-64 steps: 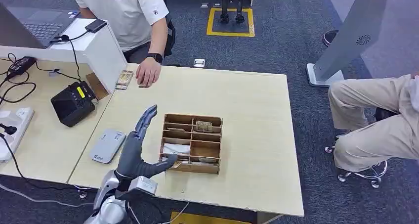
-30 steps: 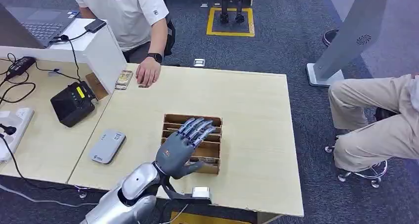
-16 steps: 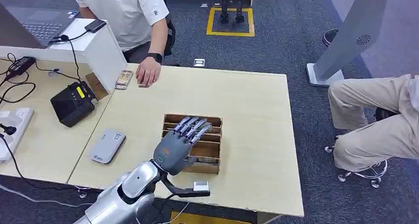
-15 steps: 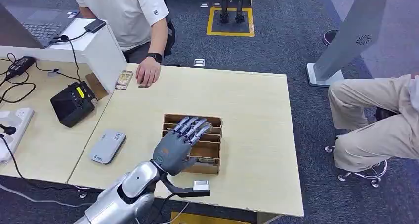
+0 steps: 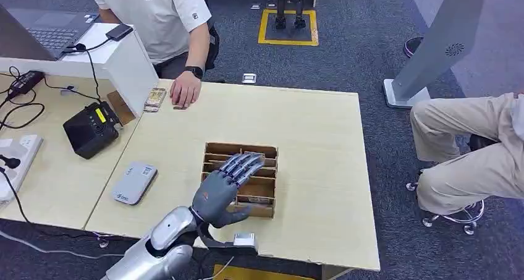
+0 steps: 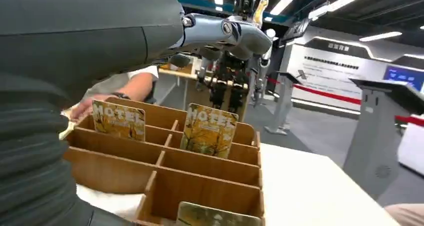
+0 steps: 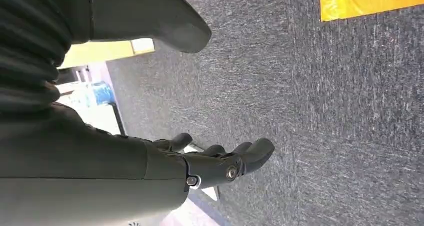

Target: Pass the card to the sensor for recognition and then transmit it.

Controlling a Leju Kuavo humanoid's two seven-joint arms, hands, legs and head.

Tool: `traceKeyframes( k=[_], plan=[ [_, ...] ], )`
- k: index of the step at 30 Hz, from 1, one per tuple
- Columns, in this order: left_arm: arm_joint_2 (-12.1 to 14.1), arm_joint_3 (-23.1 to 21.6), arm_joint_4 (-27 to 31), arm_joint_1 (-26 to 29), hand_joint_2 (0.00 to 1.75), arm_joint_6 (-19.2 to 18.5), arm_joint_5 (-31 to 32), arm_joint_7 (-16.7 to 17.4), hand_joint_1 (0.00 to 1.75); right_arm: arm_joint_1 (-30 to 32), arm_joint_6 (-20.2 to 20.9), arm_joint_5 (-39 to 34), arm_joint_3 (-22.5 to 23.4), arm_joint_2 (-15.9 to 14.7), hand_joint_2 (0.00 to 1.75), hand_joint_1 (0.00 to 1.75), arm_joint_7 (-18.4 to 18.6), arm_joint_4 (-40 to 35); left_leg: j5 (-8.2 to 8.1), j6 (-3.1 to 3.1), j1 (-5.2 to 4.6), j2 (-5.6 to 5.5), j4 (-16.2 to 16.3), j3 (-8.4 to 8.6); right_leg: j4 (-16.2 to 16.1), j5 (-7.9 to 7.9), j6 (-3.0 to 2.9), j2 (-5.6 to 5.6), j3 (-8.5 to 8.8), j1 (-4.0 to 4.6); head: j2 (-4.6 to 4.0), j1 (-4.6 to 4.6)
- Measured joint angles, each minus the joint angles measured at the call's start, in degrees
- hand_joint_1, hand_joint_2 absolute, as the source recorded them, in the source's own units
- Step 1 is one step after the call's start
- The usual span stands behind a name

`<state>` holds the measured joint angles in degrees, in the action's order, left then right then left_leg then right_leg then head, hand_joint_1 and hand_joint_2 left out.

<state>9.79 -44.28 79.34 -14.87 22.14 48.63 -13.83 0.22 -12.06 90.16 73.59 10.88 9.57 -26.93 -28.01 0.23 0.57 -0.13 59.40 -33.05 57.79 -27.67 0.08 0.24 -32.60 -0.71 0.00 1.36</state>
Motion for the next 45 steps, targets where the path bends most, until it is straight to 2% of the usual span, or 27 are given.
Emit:
traceKeyframes(
  k=[10,15,18,23,34,45],
  plan=[
    [0.94,0.0,1.09,1.3,1.75,-1.24,-0.57,-2.01,0.0,0.2,0.24,0.0,-0.02,0.09,1.75,0.0,-0.07,-0.59,0.0,0.0,0.0,-0.01,0.0,0.0,0.0,0.0,0.0,-0.01,0.0,0.0,0.0,0.02],
    [1.88,0.0,0.96,1.05,1.75,-2.01,9.04,3.54,0.0,0.19,0.22,-0.02,-0.02,0.09,1.75,0.0,-0.07,-0.66,0.0,0.0,0.0,-0.01,0.0,0.0,0.0,0.0,0.0,0.0,0.0,0.0,0.0,0.02],
    [2.23,0.0,0.52,0.63,1.75,-2.3,11.04,5.16,0.0,0.18,0.24,-0.02,-0.02,0.09,1.75,0.0,-0.2,-0.78,0.0,0.0,0.0,-0.01,0.0,0.0,0.0,0.0,0.0,0.0,0.0,0.0,0.0,0.0],
    [2.56,0.0,-0.5,0.18,1.75,-2.3,13.27,6.95,0.0,0.18,0.24,-0.02,-0.02,0.09,1.75,0.0,-0.33,-0.94,0.0,0.0,0.0,0.0,0.0,0.0,0.0,0.0,0.0,0.0,0.0,0.0,0.0,0.02],
    [2.8,0.0,-2.08,-0.68,1.75,-2.75,15.32,8.58,0.0,0.19,0.42,-0.02,0.2,0.35,1.75,0.0,-0.31,-1.75,0.0,0.0,0.0,0.0,0.0,0.0,0.0,0.0,0.0,0.0,-0.01,0.0,0.0,0.02],
    [2.89,0.0,-3.3,-1.24,1.75,-2.32,19.87,12.26,0.0,0.25,1.38,-0.02,0.83,1.2,1.75,0.0,0.15,-3.54,0.0,0.0,0.0,0.0,0.0,0.01,0.0,0.0,0.0,0.0,0.0,0.0,0.0,0.02]
  ],
)
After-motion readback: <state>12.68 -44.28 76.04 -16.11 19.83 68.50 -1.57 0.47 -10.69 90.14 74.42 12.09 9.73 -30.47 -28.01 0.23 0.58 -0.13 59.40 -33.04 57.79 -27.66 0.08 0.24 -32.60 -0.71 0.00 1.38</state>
